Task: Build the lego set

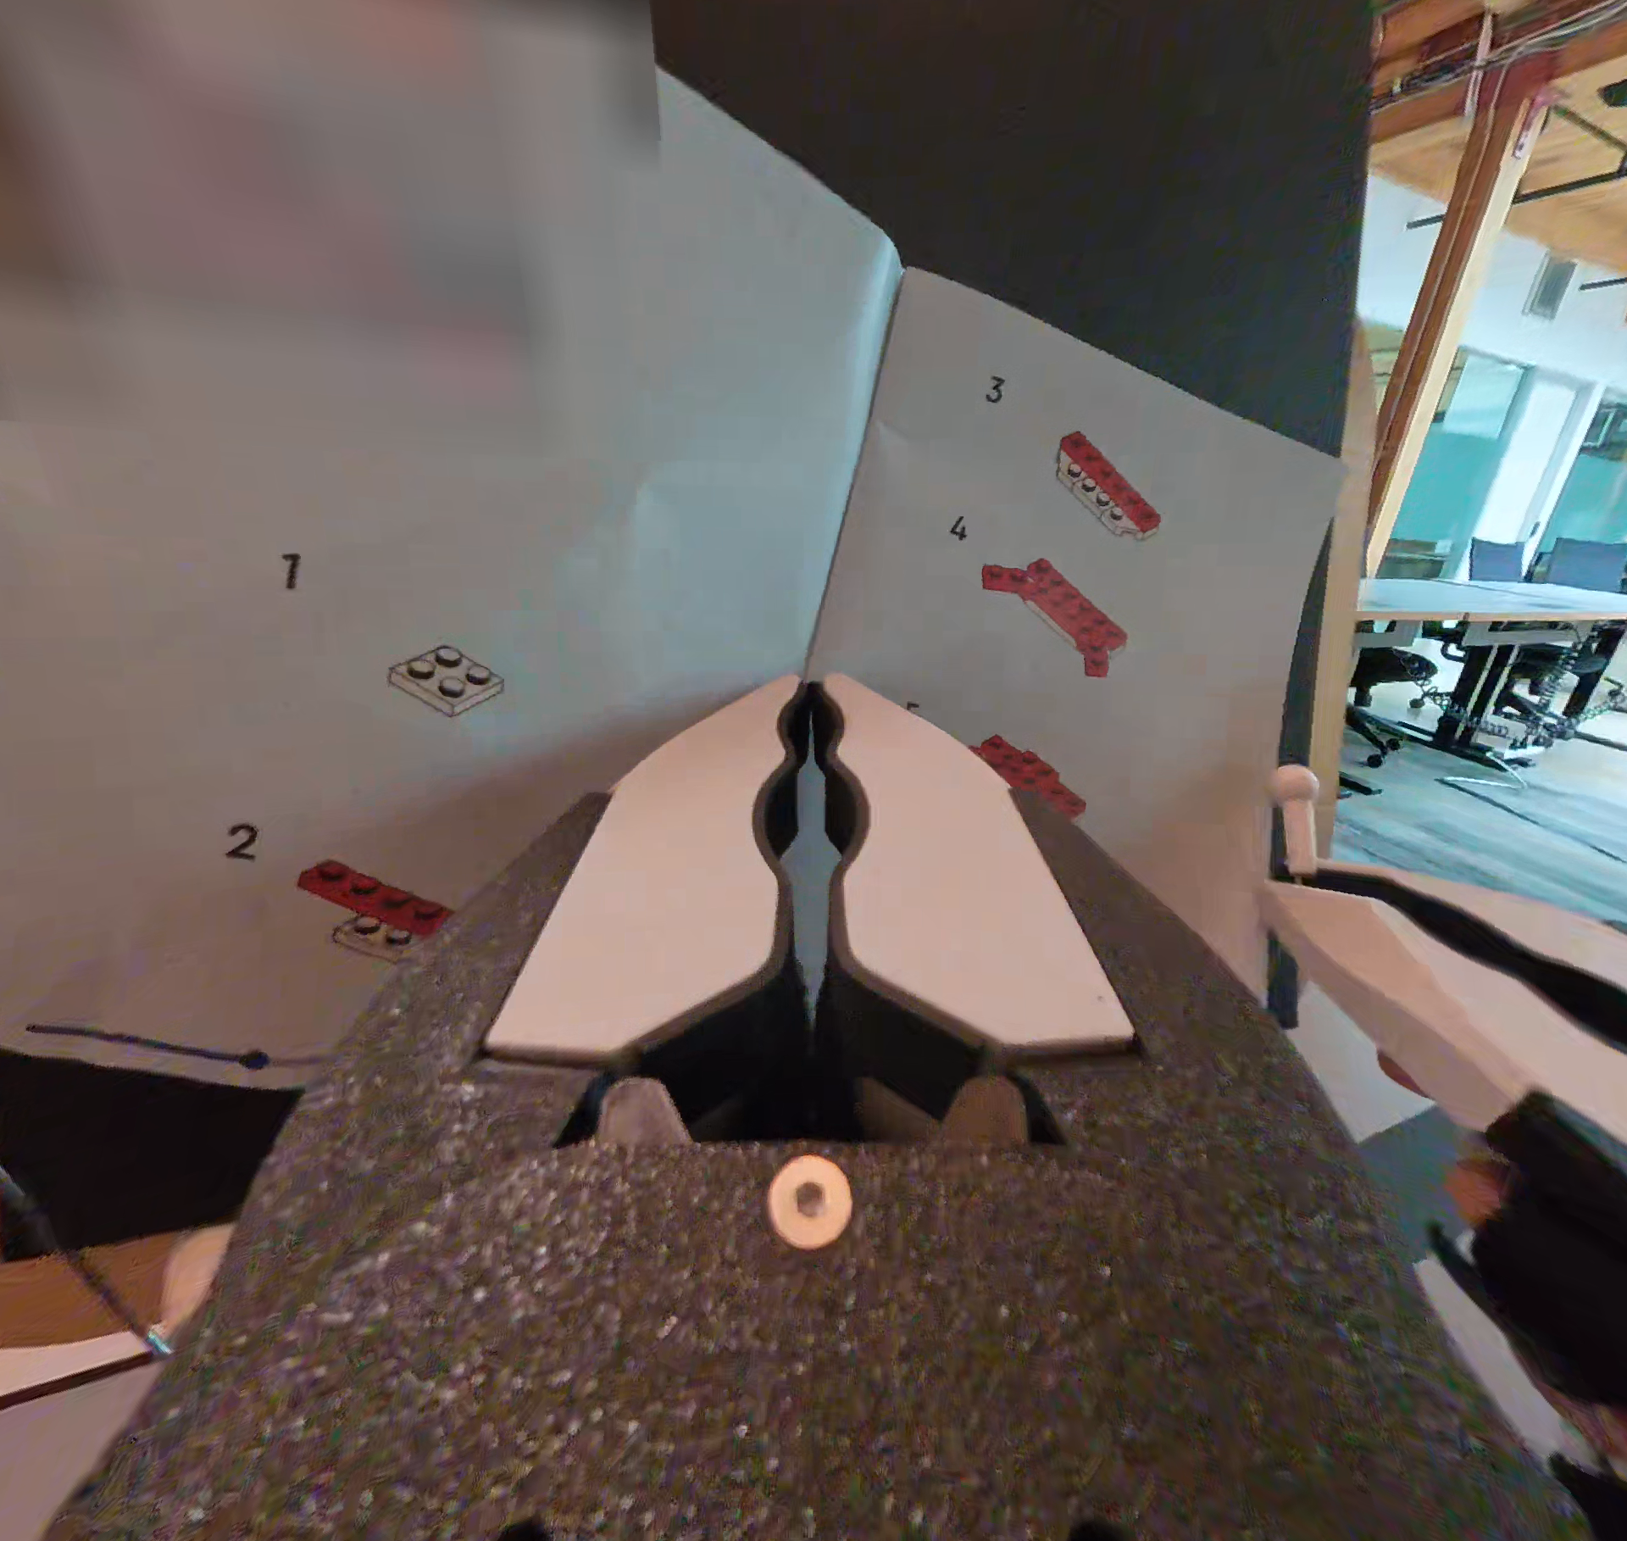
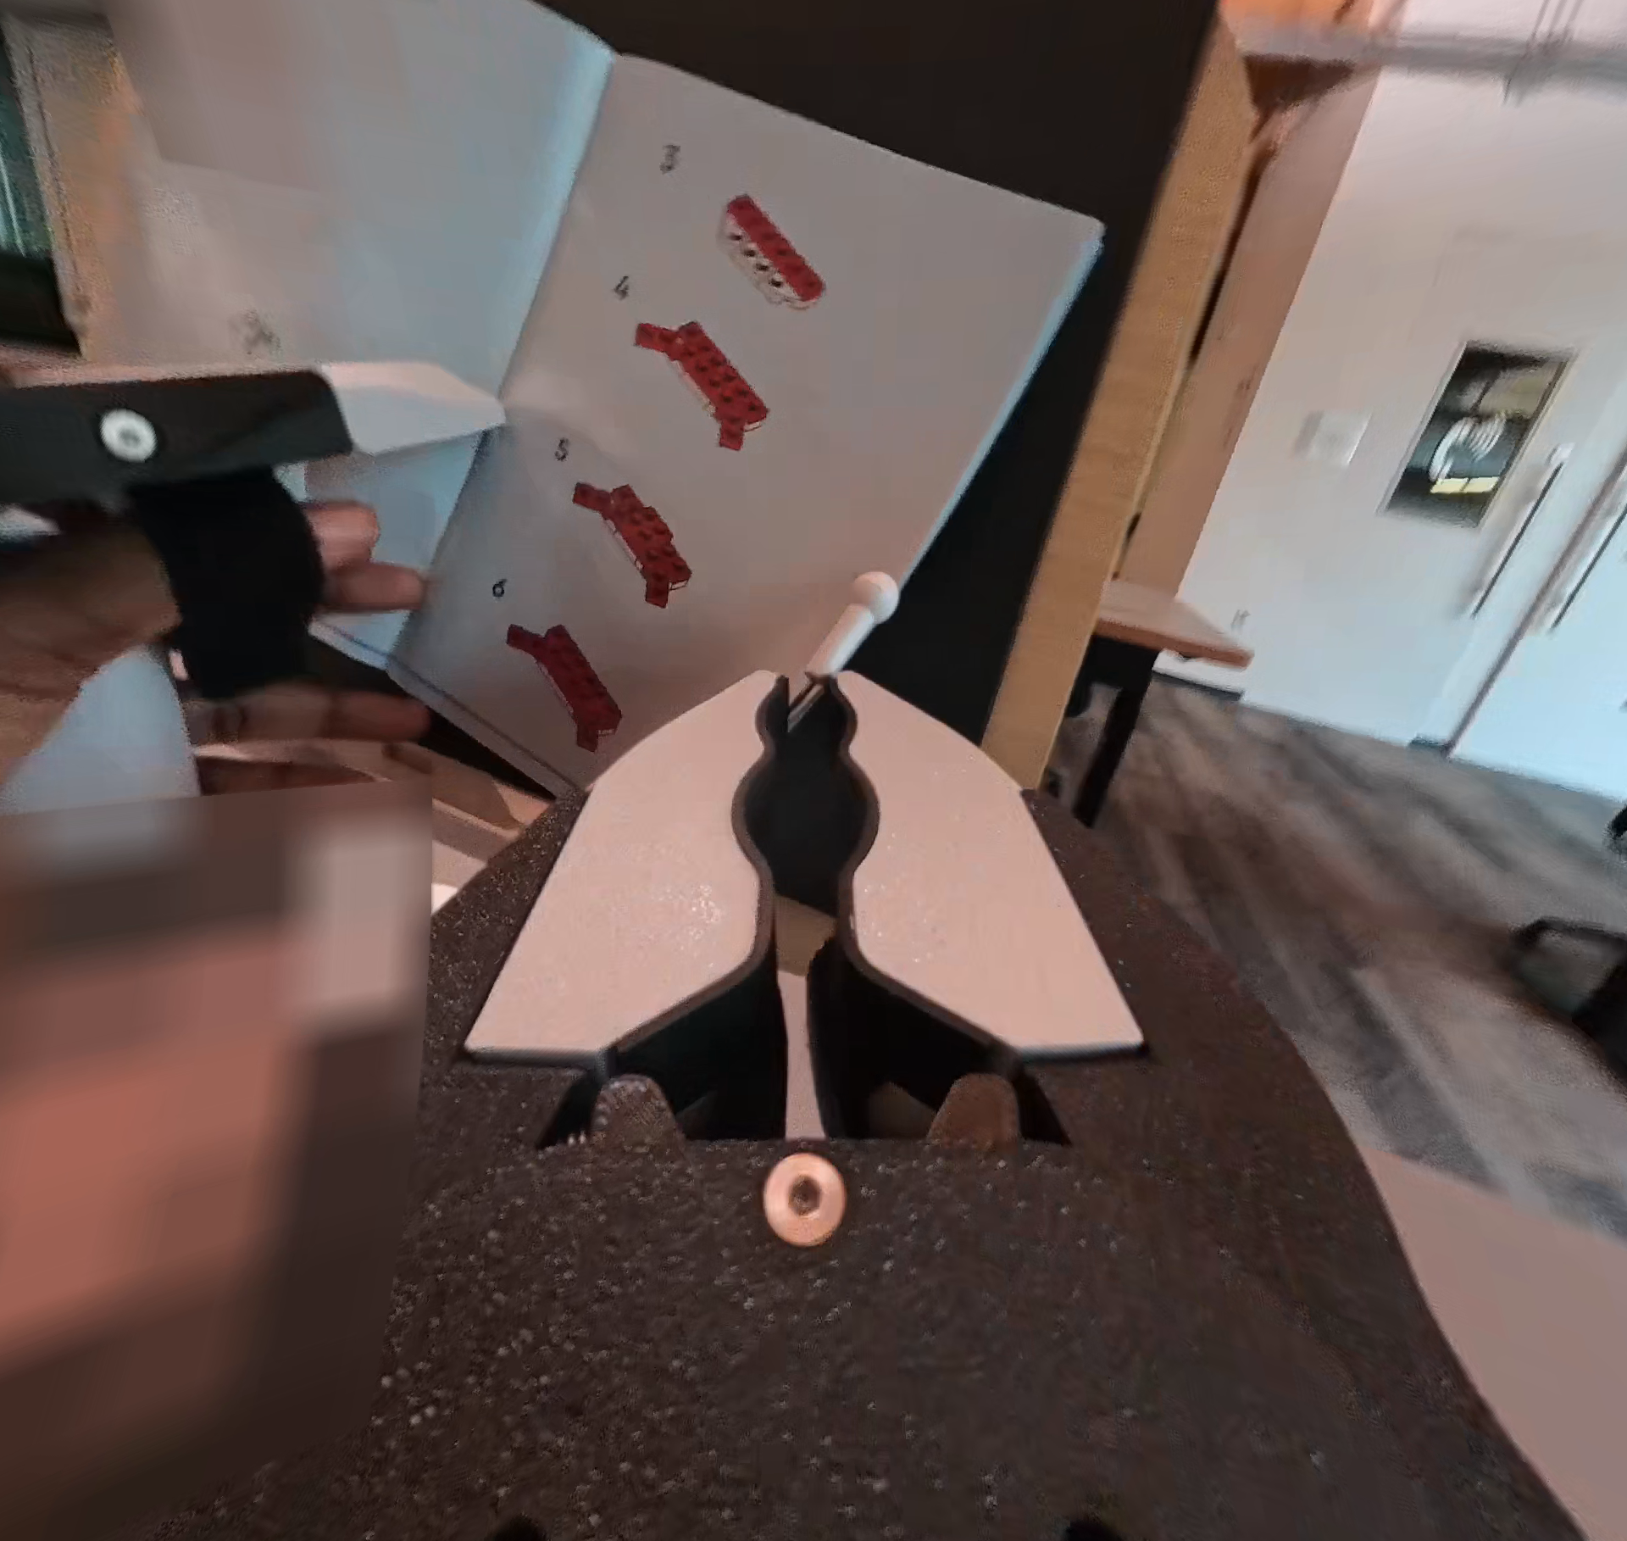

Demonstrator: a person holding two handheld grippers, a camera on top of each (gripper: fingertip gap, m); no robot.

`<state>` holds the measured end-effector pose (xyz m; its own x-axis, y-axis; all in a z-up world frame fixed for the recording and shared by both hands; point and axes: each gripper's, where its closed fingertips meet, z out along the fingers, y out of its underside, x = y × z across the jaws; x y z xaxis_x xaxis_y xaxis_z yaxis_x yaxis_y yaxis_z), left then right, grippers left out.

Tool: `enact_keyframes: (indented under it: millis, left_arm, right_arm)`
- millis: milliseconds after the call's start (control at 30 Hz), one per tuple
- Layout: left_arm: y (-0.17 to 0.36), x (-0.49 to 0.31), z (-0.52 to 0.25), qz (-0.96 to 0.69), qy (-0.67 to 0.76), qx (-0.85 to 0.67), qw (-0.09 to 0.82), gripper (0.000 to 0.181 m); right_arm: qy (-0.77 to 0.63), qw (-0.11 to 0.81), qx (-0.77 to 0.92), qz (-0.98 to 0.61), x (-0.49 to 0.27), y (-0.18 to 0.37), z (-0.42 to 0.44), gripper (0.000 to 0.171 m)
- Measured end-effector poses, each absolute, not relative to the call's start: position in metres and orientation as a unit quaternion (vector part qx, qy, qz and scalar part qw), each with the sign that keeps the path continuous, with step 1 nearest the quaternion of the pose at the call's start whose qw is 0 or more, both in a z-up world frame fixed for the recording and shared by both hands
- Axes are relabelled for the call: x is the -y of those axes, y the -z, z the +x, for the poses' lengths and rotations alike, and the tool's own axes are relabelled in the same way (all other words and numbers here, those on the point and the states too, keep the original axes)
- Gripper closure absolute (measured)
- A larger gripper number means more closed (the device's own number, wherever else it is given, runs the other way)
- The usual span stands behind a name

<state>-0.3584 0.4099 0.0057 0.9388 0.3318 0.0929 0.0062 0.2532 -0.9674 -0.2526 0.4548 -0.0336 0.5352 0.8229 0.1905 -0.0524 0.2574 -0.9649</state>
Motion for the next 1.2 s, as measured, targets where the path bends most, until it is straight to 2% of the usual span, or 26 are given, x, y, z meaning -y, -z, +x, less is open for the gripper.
enact_keyframes:
  millis: [167,333,500,733,867,1067,1200]
  left_arm:
    - [-0.006,-0.41,-0.362,-0.588,-0.034,0.205,0.782,0.181]
    - [-0.015,-0.401,-0.378,-0.52,0.116,0.307,0.789,0.181]
    - [-0.014,-0.403,-0.376,-0.56,0.006,0.263,0.785,0.181]
    - [-0.014,-0.404,-0.374,-0.556,0.021,0.276,0.784,0.181]
    - [-0.014,-0.405,-0.373,-0.562,0.001,0.279,0.779,0.181]
    - [-0.01,-0.407,-0.367,-0.568,0.012,0.277,0.775,0.181]
    - [-0.009,-0.408,-0.367,-0.568,0.029,0.285,0.772,0.181]
  right_arm:
    - [-0.225,0.712,0.439,-0.499,-0.457,0.032,-0.258,0.162]
    - [-0.268,0.701,0.428,-0.504,-0.456,0.033,-0.256,0.162]
    - [-0.224,0.719,0.461,-0.468,-0.448,0.03,-0.26,0.162]
    - [-0.238,0.729,0.415,-0.49,-0.45,0.032,-0.252,0.162]
    - [-0.214,0.775,0.42,-0.42,-0.431,0.028,-0.251,0.162]
    - [-0.165,0.732,0.531,-0.394,-0.424,0.029,-0.277,0.161]
    - [-0.195,0.702,0.528,-0.437,-0.428,0.03,-0.277,0.162]
